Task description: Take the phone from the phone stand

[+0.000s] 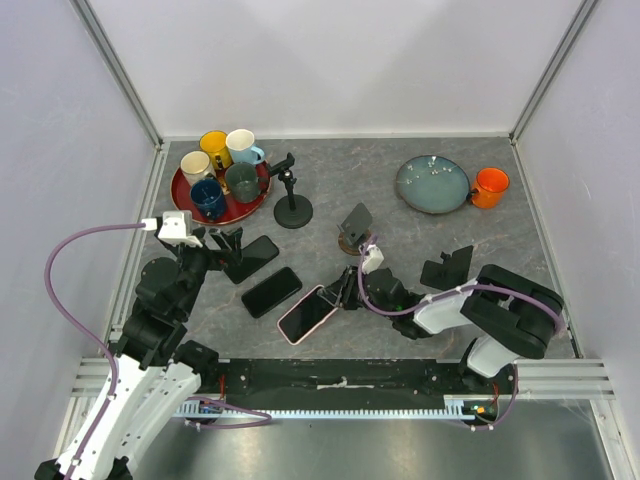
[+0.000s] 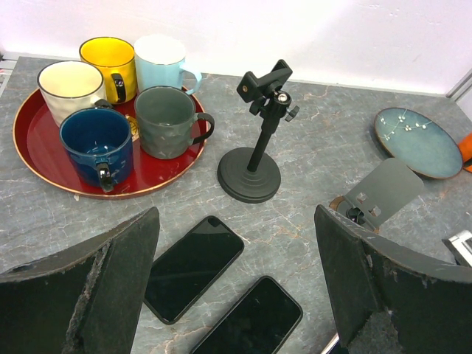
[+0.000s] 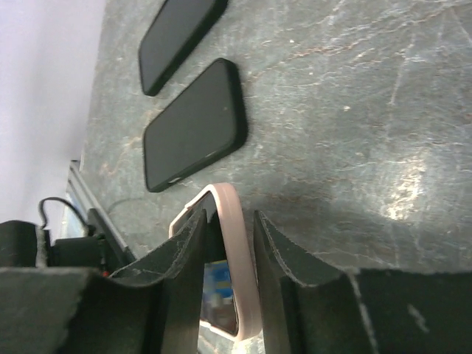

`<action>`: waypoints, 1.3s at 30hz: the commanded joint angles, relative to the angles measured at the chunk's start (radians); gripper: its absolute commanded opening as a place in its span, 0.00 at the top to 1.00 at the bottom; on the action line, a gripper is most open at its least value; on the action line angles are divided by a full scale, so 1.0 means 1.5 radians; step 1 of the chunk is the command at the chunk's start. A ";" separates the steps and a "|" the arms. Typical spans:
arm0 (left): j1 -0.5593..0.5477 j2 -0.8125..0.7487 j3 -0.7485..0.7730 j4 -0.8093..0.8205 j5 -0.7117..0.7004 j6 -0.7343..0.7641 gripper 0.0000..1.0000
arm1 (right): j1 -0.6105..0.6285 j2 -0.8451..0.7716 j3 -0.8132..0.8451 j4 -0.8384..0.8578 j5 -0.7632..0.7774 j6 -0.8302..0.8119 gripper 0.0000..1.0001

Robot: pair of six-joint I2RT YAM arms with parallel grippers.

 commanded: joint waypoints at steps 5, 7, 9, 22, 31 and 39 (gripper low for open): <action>0.004 -0.003 -0.001 0.028 -0.004 -0.013 0.08 | 0.002 0.034 0.043 -0.039 0.011 -0.025 0.55; 0.004 -0.003 -0.001 0.028 -0.004 -0.013 0.08 | 0.001 0.025 0.042 -0.056 0.023 -0.025 0.50; 0.004 -0.003 -0.001 0.029 -0.004 -0.013 0.08 | 0.001 0.014 0.042 -0.086 0.044 -0.028 0.43; 0.004 -0.004 -0.001 0.026 -0.021 -0.014 0.08 | -0.010 -0.086 0.123 -0.385 0.234 -0.169 0.03; 0.006 0.039 0.022 -0.016 -0.087 -0.039 0.06 | -0.168 -0.275 0.133 -0.514 0.285 -0.304 0.02; 0.040 0.070 0.039 -0.047 -0.124 -0.047 0.05 | -0.349 -0.394 0.223 -0.635 0.292 -0.415 0.02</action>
